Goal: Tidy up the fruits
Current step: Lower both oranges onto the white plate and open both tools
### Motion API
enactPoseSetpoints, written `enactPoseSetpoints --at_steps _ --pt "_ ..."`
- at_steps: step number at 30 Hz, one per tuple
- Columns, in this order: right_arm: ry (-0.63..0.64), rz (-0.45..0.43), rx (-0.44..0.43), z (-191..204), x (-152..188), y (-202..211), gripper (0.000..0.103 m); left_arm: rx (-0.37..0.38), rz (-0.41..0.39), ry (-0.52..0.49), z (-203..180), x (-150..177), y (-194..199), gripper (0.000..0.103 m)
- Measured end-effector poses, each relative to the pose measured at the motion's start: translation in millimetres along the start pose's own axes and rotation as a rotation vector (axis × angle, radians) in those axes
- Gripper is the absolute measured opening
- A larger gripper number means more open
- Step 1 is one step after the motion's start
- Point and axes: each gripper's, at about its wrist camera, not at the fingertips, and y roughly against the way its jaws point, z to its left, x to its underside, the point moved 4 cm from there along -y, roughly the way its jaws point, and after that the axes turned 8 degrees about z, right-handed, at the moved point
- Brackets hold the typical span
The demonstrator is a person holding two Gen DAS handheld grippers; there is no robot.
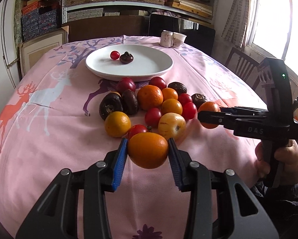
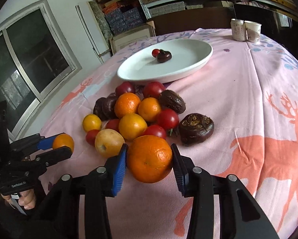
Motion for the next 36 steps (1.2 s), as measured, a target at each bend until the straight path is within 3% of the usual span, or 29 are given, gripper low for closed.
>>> enactPoseSetpoints --at_steps 7,12,15,17,20,21,23,24,25,32,36 --pt "-0.044 -0.085 -0.046 -14.9 -39.3 25.4 0.043 0.016 -0.045 0.020 14.6 -45.0 -3.4 0.040" --pt "-0.076 -0.075 -0.048 -28.8 -100.1 3.7 0.043 -0.020 -0.078 0.009 26.8 -111.2 -24.7 0.040" --pt "-0.068 -0.068 -0.032 -28.5 -129.7 -17.3 0.044 0.019 -0.047 0.058 41.8 -150.1 -51.3 0.040" --pt "-0.072 -0.039 -0.033 -28.5 -143.4 -34.1 0.045 -0.007 -0.025 0.086 50.7 -166.5 -70.3 0.040" --pt "-0.101 -0.046 -0.006 -34.8 -155.2 -43.5 0.072 -0.015 0.036 0.106 59.2 -176.4 -96.2 0.040" --pt "-0.110 -0.059 -0.010 -35.8 -154.4 -41.5 0.072 -0.009 0.058 0.114 61.2 -175.0 -101.1 0.040" --pt "-0.104 -0.074 -0.019 -34.2 -146.5 -34.1 0.072 0.004 0.056 0.128 64.0 -166.5 -99.0 0.056" --pt "-0.096 -0.079 -0.010 -32.7 -140.7 -30.3 0.072 -0.013 0.034 0.122 63.5 -161.0 -92.4 0.069" --pt "-0.091 -0.083 -0.008 -32.4 -134.0 -26.3 0.072 -0.029 0.015 0.109 63.0 -153.8 -85.8 0.072" --pt "-0.123 -0.142 -0.067 -40.8 -66.7 2.0 0.075 0.054 -0.023 0.007 41.9 -92.3 -30.7 0.072" --pt "-0.186 -0.195 -0.124 -57.9 -49.7 16.9 0.081 0.024 0.001 -0.100 25.1 -42.3 -20.3 0.072"
